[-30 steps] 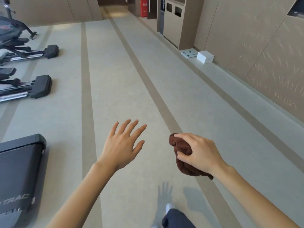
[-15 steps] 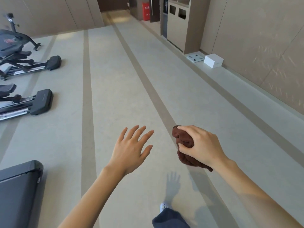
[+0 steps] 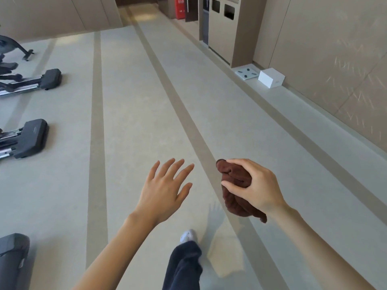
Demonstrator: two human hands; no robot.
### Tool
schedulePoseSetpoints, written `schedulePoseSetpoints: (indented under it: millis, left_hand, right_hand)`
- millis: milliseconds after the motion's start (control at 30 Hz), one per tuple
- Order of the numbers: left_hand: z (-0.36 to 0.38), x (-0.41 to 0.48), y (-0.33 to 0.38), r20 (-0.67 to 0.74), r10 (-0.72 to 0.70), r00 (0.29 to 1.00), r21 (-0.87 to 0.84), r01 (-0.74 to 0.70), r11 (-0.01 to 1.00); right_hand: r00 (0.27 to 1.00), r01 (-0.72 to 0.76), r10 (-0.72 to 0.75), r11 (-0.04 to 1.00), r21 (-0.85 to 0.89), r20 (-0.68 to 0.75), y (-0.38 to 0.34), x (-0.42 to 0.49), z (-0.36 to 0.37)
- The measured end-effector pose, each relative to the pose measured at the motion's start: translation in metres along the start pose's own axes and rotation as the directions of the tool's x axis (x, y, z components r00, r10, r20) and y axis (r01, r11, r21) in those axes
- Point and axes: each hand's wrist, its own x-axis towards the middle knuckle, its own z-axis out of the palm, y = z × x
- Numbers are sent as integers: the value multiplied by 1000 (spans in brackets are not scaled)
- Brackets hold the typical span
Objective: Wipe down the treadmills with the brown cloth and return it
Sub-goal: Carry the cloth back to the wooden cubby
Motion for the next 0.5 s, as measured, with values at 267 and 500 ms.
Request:
schedulePoseSetpoints:
  millis: [267, 500]
  left_hand:
    - [-2, 148, -71, -76, 45, 996, 9, -45, 999]
    - [-18, 269, -126, -110, 79, 991, -29, -83, 996]
  right_hand:
    - [1000, -11, 11, 999, -41, -18, 28, 136, 17]
    - [998, 26, -34, 989, -144, -59, 42, 273, 30]
